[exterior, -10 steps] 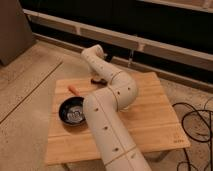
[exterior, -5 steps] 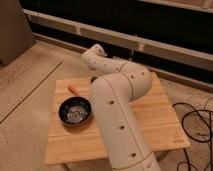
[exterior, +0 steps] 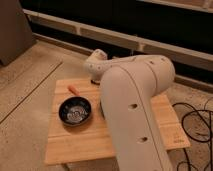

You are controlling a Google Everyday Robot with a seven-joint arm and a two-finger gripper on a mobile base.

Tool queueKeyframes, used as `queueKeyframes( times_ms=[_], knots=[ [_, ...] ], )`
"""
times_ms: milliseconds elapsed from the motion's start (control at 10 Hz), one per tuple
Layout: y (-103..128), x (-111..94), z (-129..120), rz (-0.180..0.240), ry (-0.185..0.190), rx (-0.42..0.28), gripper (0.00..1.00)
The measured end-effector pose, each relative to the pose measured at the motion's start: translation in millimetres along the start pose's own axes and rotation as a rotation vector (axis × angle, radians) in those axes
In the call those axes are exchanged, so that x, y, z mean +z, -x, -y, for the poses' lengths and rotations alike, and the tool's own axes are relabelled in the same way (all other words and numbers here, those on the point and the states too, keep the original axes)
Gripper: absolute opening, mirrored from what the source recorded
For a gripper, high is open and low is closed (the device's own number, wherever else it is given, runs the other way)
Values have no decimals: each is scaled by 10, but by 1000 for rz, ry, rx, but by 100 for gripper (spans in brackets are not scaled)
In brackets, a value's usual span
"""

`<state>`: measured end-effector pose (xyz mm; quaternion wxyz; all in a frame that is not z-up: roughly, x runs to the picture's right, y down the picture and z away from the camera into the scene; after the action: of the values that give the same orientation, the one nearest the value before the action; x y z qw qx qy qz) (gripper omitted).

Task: Push the eraser across the table

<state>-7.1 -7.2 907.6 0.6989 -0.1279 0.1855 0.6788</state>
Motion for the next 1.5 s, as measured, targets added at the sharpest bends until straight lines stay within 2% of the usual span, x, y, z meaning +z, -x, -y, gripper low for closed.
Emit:
queueKeyframes(
  times_ms=[200,300,400,500,600,700,900,1000,1100,1200,1300,1500],
  knots=[
    [-423,-4,177,-182,-31,122,3],
    [-536,4,213,-256,-34,169,3],
    [-574,32,216,-324,-26,210,3],
    [-530,70,181,-359,-8,229,3],
    [-344,171,104,-373,27,237,3],
    [-156,255,38,-356,57,229,3],
    [346,490,-175,-277,157,172,3],
    [435,571,-247,-266,187,148,3],
    [414,678,-315,-285,201,118,3],
    [347,760,-350,-315,197,95,3],
    [285,844,-358,-346,182,75,3],
    [307,980,-254,-361,137,62,3]
  ],
)
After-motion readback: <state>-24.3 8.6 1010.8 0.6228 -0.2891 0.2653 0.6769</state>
